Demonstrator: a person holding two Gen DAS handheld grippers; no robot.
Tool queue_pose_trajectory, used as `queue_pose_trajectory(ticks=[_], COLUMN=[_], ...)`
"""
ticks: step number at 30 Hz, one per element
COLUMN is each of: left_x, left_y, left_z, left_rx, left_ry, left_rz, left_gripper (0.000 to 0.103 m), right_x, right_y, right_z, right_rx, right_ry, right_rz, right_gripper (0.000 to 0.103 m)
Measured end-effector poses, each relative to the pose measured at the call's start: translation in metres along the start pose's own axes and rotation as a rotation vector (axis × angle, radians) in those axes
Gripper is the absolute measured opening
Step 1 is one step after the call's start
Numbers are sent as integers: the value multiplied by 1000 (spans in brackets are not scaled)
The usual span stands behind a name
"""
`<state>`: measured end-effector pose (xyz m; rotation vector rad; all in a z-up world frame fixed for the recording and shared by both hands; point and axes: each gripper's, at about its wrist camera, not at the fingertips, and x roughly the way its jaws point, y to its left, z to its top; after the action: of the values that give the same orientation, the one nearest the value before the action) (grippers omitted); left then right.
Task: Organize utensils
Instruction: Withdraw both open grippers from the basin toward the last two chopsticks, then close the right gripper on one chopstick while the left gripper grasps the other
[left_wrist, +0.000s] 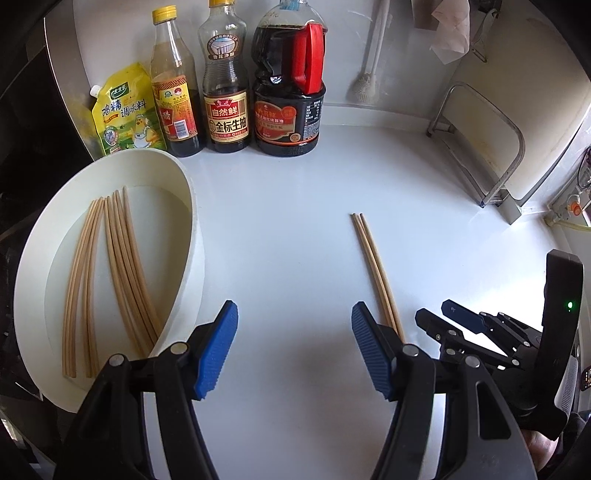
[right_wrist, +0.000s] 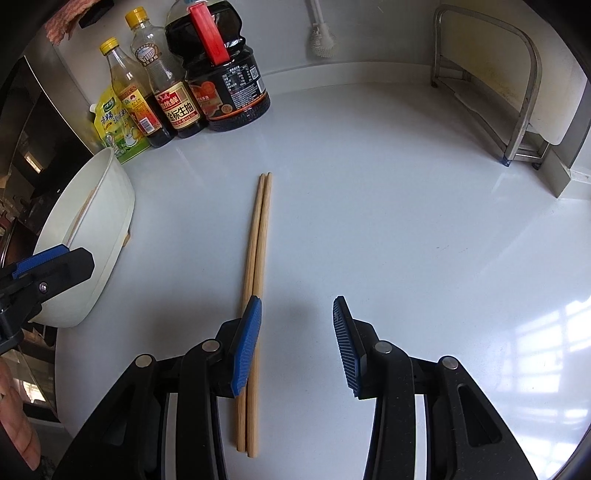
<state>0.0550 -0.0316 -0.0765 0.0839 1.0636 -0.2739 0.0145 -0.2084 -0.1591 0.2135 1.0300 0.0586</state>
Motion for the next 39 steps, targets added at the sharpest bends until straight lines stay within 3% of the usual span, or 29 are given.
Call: queue_pose_trajectory(ticks=[20, 36, 37, 39], left_x=[12, 29, 30, 31], left_y=[-2, -3, -3, -2], left_z=[-9, -28, -29, -29], left_rx=[-13, -63, -71, -91], left_ry=[8, -11, -8, -3], left_rz=[14, 18, 16, 4], left_gripper=[66, 67, 67, 67], right_x=[11, 11, 12, 12], right_y=[16, 32, 33, 34], right_z=[-21, -38, -39, -39], right_rx=[-55, -220, -231, -244], right_ry=[-9, -63, -65, -68], right_rz=[-47, -96, -100, -99], right_gripper=[39, 39, 38, 26])
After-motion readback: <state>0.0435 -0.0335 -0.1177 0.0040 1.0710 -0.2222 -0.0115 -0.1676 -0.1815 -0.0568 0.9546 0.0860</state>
